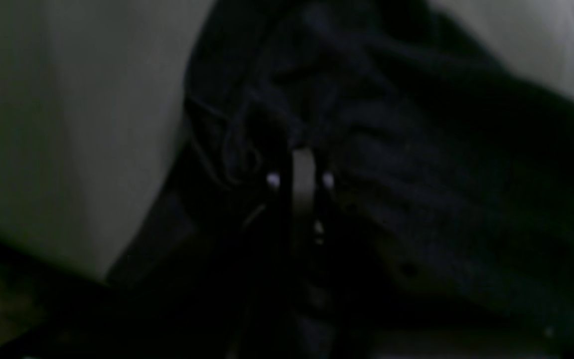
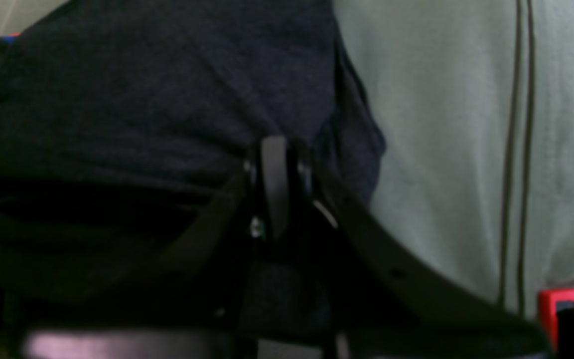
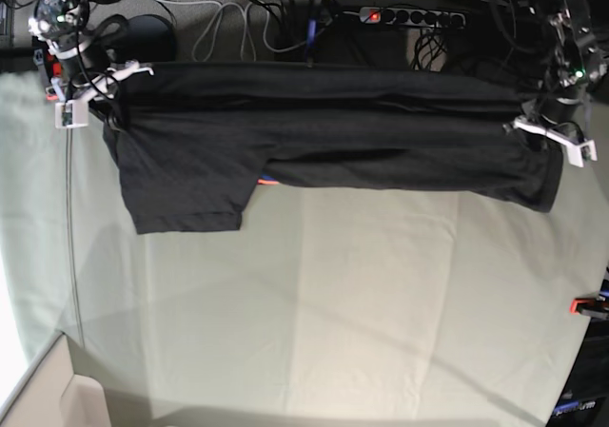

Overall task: Layout the t-shirt on the table in an organized manner, then fold the t-shirt properly
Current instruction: 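Fold the grasped edge over toward the collar with both grippers, then regrasp the folded strip's ends with both grippers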

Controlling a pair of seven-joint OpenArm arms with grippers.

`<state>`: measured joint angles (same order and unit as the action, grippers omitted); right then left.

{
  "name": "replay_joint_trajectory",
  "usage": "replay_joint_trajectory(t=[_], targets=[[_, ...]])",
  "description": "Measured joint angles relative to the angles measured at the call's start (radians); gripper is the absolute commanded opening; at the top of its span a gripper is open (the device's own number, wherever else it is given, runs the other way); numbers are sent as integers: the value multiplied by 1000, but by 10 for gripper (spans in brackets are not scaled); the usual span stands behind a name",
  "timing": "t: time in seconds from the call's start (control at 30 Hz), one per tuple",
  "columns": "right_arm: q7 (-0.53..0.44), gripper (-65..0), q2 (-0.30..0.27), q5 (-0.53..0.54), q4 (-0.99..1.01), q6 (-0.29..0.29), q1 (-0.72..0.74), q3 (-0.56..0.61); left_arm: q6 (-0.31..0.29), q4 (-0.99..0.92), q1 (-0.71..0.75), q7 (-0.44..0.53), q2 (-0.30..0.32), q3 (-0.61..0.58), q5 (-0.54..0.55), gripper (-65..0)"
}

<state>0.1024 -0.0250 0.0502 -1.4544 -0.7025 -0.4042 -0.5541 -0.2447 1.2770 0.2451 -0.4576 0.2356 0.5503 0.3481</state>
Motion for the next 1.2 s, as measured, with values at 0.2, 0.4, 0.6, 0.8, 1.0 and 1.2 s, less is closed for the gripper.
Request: replay_joint_trajectory(t=[0.2, 0.4, 0.6, 0.8, 1.0, 1.2], targets=[[0, -544, -6, 0, 0, 0, -21, 1, -3, 0, -2, -7, 3, 0, 7, -639], [2, -397, -10, 1, -9, 0, -53, 0, -3, 0, 0, -11, 2, 0, 5, -440], [3, -387, 3, 32, -127, 6, -60, -50, -8, 21, 26, -10, 0, 2, 11, -230], [92, -386, 6, 50, -169, 7, 60, -36, -7, 31, 25, -10, 0, 4, 11, -131], [324, -362, -10, -85, -85, 6, 346, 5, -7, 32, 24, -12, 0, 5, 11, -131], [349, -284, 0, -271, 202, 4, 580, 6, -8, 32, 22, -11, 0, 5, 7, -131]])
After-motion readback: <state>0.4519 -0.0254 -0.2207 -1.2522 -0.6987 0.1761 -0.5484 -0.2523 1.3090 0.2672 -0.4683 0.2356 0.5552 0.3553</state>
